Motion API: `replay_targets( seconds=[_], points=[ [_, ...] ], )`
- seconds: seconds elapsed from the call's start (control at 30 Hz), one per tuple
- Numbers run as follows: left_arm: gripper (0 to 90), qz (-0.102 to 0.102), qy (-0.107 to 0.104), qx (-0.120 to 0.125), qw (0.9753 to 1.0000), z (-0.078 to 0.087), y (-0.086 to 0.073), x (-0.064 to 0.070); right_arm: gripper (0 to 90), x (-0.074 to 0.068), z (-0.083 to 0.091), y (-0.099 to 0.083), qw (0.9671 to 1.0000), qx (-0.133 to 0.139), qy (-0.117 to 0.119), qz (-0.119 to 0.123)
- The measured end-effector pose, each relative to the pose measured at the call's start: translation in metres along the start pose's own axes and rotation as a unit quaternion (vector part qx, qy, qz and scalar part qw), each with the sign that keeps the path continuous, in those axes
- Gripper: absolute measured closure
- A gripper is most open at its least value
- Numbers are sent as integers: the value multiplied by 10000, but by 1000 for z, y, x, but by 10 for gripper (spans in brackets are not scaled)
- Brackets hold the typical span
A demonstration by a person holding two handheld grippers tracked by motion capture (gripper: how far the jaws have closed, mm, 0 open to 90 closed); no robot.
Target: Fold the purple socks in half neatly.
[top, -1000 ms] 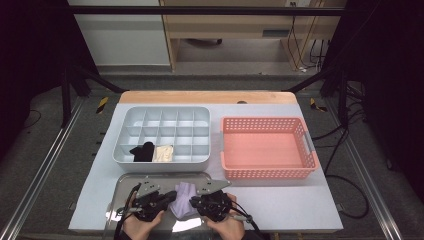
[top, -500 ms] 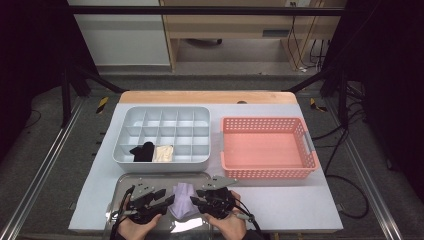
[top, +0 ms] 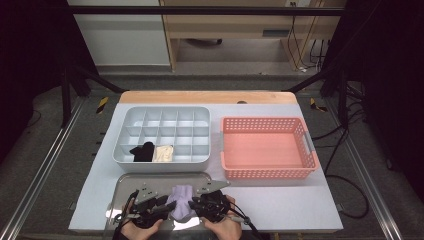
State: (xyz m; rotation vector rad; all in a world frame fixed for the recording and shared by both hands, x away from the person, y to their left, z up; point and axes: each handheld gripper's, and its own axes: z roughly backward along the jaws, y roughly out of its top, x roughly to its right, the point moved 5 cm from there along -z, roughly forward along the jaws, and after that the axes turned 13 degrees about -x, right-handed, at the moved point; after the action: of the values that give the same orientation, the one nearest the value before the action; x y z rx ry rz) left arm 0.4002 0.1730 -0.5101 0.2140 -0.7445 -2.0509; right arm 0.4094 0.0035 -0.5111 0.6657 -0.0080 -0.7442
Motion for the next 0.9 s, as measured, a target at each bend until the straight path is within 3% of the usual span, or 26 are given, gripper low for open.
replay_targets(
  seconds=[0.07,0.17,0.3,0.43,0.57,0.7,0.9],
  points=[
    [621,-2,-44,41,10000,-4,5,1,866,3,4,1,9999,60,34,-85],
    [624,-38,-157,116,9998,-11,12,4,871,14,15,2,9996,193,-67,-188],
    [597,-110,-233,236,9994,-16,17,6,856,24,18,1,9992,170,-255,-244],
    [523,16,-270,257,9993,-9,19,2,768,25,19,1,9992,200,-292,-210],
    [523,-128,-240,498,9984,7,27,7,728,27,25,-1,9988,282,-264,-300],
    [644,-315,-428,490,9974,5,34,18,713,29,28,-3,9984,332,-290,-345],
    [837,-395,-274,200,9986,-11,37,27,706,29,25,-6,9983,295,-254,-426]
  ],
)
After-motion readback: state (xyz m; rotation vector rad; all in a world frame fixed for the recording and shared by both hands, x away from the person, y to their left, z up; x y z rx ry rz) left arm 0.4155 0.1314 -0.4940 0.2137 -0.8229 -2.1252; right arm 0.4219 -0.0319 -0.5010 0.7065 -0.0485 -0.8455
